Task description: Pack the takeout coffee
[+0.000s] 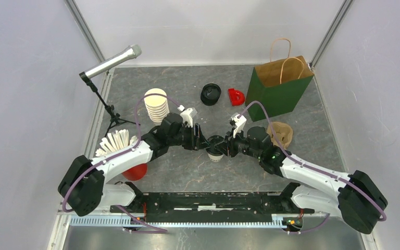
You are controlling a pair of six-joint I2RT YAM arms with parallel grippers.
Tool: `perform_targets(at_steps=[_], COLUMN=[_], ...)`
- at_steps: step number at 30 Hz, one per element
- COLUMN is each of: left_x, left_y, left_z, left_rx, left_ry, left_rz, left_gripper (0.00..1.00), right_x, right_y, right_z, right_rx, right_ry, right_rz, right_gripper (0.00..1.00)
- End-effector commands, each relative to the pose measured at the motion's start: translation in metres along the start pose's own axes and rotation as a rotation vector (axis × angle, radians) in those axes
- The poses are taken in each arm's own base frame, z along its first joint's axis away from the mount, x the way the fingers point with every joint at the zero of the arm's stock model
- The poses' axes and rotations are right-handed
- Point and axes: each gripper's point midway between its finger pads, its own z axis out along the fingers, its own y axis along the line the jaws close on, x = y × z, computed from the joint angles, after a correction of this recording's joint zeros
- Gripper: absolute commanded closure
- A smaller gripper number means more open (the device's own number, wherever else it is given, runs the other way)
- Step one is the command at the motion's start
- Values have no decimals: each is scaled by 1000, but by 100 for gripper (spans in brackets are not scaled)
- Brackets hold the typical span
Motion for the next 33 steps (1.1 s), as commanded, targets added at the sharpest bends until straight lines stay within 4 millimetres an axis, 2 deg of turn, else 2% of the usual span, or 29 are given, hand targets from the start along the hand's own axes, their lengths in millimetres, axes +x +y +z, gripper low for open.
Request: perform_targets(at_steps=[1,5,13,20,24,29,33], left_x=[0,11,55,89,102,107,98], left_y=[-4,5,55,97,102,99,87], left_z=[4,8,10,10,10,9,9], left_rx=[43,22,-141,-283,-281,-257,-210], left_ry=[-9,15,81,142,148,136,116], left_rz=[-6,-31,-91,-107,-121,-125,-118], left_gripper=[43,45,55,63,65,67,65], right_x=[24,40,76,90,98,103,98], right_y=[-15,-21,-34,-40,-42,-42,-40], right_z=[0,-4,-12,-14,-15,-15,-14], right_rx=[42,57,92,110,117,116,108], right_ry=[22,34,72,93,104,112,100], right_rz=[4,25,57,68,76,88,89], right_gripper=[73,73,74,75,75,76,76])
